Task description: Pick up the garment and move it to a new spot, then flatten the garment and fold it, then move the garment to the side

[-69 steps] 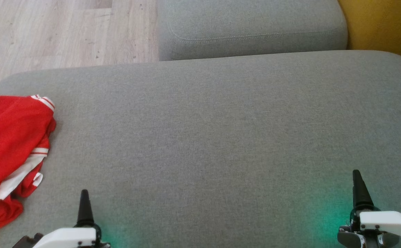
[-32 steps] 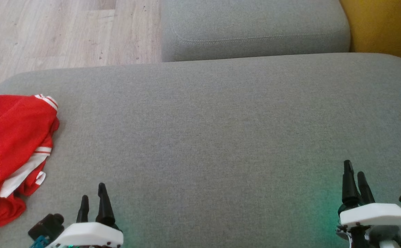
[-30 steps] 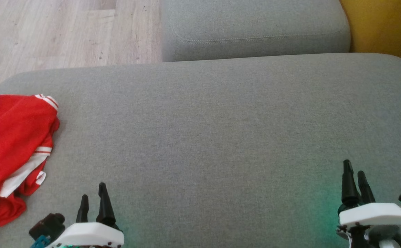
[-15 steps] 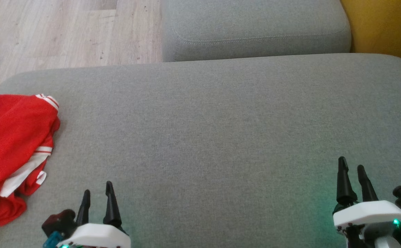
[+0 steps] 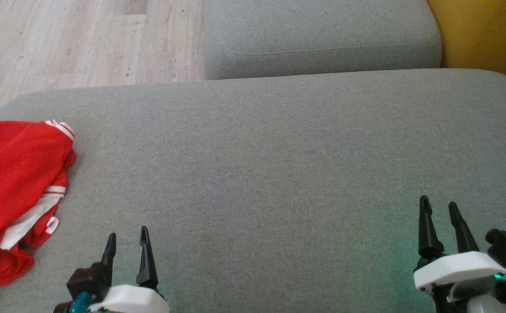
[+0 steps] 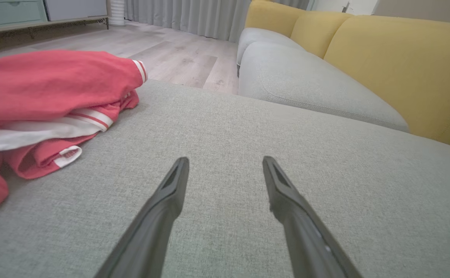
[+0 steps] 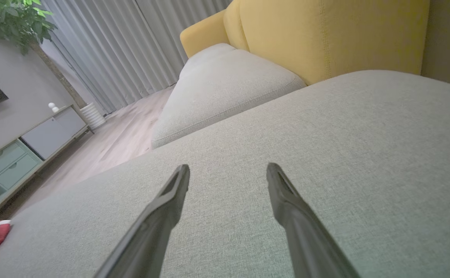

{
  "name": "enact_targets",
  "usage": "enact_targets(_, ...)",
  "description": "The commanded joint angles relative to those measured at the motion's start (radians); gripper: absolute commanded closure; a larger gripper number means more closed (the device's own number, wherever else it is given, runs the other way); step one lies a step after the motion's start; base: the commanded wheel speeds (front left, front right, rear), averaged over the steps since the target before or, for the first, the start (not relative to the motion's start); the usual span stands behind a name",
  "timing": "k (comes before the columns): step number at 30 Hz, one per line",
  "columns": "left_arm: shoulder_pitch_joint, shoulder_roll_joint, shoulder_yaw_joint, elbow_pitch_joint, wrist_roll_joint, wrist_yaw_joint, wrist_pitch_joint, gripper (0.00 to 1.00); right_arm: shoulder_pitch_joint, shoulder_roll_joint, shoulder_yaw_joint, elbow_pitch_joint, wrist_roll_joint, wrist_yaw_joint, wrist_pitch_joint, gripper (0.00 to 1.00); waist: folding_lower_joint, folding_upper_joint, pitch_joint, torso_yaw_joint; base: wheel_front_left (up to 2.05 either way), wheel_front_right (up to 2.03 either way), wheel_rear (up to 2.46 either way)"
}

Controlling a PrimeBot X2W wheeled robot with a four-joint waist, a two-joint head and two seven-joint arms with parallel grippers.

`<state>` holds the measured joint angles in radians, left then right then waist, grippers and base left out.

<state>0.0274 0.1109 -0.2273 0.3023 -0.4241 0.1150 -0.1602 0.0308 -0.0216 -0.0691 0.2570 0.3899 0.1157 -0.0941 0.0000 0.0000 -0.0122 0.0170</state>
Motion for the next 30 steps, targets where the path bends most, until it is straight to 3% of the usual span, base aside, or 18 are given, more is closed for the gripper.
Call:
enact_targets(1,-0.048,0.016,0.017,-0.037,0.03,0.01,-0.017,0.0,-0.046,-0.023,0.023,-0.042,-0.034,0.011,-0.014,0.0,0.0,0.0,0.0,0.0,0.0,0.0,0.0)
enact_targets(30,-0.046,0.011,-0.001,-0.046,0.251,0.052,-0.102,0.0,-0.046,-0.029,0.042,-0.058,-0.364,0.015,-0.067,0.0,0.0,0.0,-0.001,0.004,0.0,0.0,0.0)
